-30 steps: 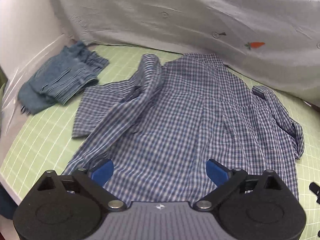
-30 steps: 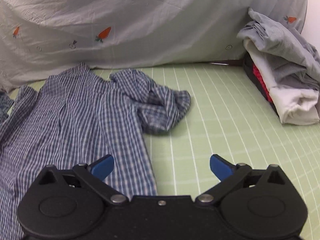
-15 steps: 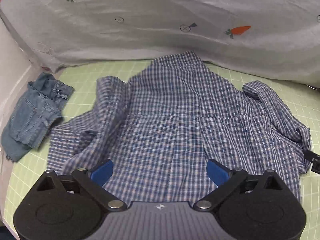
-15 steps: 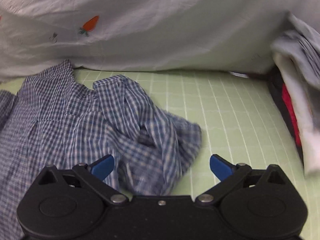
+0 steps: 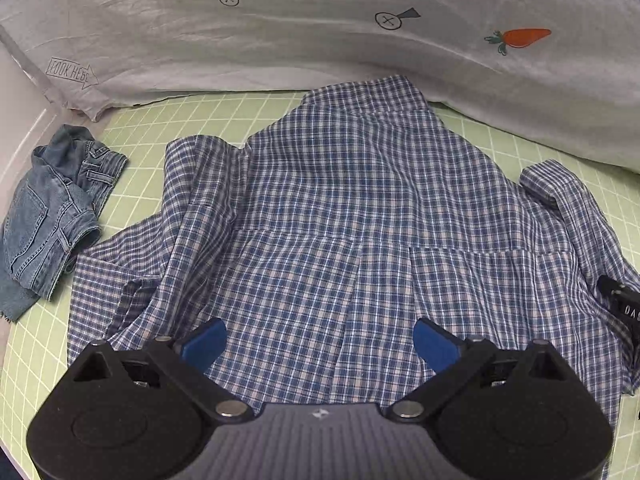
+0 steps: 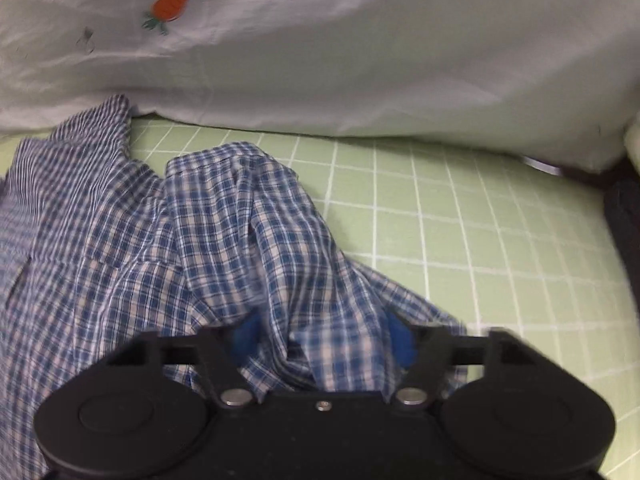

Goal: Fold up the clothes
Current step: 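Grasp the shirt cuff with the right gripper and lift it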

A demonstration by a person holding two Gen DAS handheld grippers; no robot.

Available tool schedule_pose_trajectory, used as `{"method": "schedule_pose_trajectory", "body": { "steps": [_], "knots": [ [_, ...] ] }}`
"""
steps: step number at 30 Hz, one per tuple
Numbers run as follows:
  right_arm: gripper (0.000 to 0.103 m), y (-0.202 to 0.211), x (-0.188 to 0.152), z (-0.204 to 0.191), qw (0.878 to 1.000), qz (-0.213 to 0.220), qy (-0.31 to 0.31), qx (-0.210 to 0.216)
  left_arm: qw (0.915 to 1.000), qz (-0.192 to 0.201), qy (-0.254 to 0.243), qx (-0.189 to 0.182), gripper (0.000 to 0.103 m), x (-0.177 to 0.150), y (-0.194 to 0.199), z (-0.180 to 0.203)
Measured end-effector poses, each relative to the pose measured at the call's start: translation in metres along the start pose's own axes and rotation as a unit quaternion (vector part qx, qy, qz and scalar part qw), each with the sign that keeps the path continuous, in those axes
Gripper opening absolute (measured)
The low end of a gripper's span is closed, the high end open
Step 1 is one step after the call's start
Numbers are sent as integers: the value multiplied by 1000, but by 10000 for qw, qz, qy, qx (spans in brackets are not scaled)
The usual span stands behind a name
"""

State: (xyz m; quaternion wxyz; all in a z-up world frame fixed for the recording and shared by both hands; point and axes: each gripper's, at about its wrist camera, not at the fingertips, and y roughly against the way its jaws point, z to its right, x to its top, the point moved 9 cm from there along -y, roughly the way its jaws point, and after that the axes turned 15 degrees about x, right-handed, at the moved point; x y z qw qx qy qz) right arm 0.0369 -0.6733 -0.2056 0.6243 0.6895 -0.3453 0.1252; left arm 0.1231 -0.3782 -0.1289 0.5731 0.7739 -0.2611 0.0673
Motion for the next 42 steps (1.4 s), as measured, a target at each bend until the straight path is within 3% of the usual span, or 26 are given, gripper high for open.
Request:
{"method": "schedule_pose_trajectory", "body": {
  "steps": [1,2,5,8,10,13,15,16,17,19,23,28,31,34,36,37,40,42],
  "knots": [
    [19,13,-2,7,9996,183,-178,-88,10000,0,-8,-18,99,-1,1,0],
    [13,25,-5,14,9985,366,-356,-175,10000,2,-16,-37,99,-3,3,0],
    [12,64,-12,35,9909,912,-888,-437,9999,54,9,-87,99,-7,10,-2],
    [11,104,-25,60,9759,1418,-1470,-770,9999,10,65,-111,99,-15,14,-6],
    [12,123,-51,84,9639,1410,-1922,-1188,9999,-54,94,-128,99,-21,15,-6],
    [30,128,-79,101,9618,1144,-2079,-1367,9997,-160,96,-160,99,-28,16,-6],
    [47,131,-98,113,9597,965,-2182,-1486,9997,-153,65,-181,99,-30,19,-4],
    [61,133,-107,118,9584,875,-2234,-1544,9997,-129,47,-184,99,-31,21,-4],
    [73,135,-110,122,9572,891,-2261,-1573,9998,-110,36,-167,99,-31,22,-3],
    [82,137,-103,126,9540,1172,-2307,-1512,9999,-87,13,-133,99,-31,25,-1],
    [82,133,-95,157,9353,1521,-2948,-1231,9999,-58,-35,-84,99,-32,29,2],
    [82,139,-102,201,8935,2019,-3736,-1457,10000,-68,-55,-2,99,-35,34,4],
    [75,128,-100,215,8971,1909,-3729,-1403,9999,-117,-117,34,99,-38,34,7],
    [72,111,-91,218,9203,1550,-3286,-1448,9998,-124,-152,23,99,-38,36,13],
    [62,100,-86,216,9333,1323,-3021,-1422,9998,-105,-173,16,99,-38,38,16],
    [54,96,-84,216,9373,1279,-2920,-1407,9998,-89,-183,17,99,-38,39,16],
    [10,94,-84,216,9454,1250,-2686,-1357,9998,-42,-214,21,99,-38,42,19],
    [5,106,-93,219,9377,1323,-2765,-1638,9998,-26,-212,18,99,-38,44,19]
  ]
}}
